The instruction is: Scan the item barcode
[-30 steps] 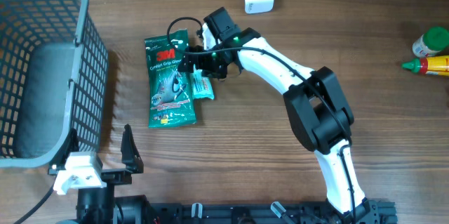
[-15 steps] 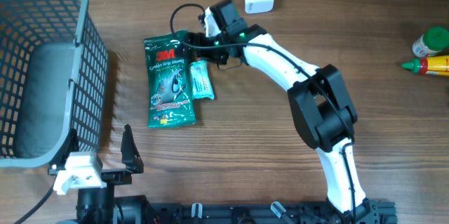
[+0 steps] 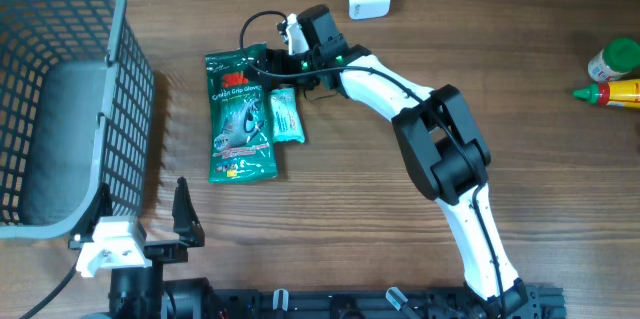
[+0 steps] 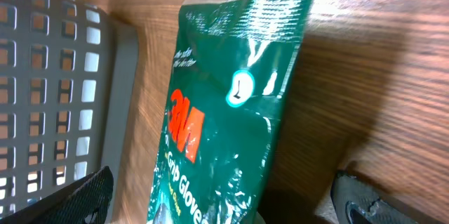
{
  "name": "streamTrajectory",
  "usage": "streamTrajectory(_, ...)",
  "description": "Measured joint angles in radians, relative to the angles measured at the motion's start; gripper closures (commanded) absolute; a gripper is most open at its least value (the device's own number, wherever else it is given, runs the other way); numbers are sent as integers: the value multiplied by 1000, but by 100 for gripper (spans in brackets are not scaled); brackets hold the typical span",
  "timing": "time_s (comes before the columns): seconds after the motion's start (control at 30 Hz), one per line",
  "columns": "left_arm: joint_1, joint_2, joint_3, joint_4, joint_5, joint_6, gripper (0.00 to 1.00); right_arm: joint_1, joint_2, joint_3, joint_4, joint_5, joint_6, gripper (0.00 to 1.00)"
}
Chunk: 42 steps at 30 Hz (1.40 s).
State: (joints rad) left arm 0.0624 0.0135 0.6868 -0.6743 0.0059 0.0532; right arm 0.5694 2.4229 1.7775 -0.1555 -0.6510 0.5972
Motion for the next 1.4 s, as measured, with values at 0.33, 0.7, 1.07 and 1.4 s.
streamTrajectory(0.33,0,0,0,0,0,0,0,69,30,6,13,-19,-42,65)
streamTrajectory(0.7,0,0,0,0,0,0,0,48,36,17,-148,22,-93,96)
streamTrajectory(1.07,0,0,0,1,0,0,0,-115,-337,11,-517,157,-120,96)
streamTrajectory(1.4,0,0,0,1,0,0,0,-184,-523,14,-1196,294,360,96)
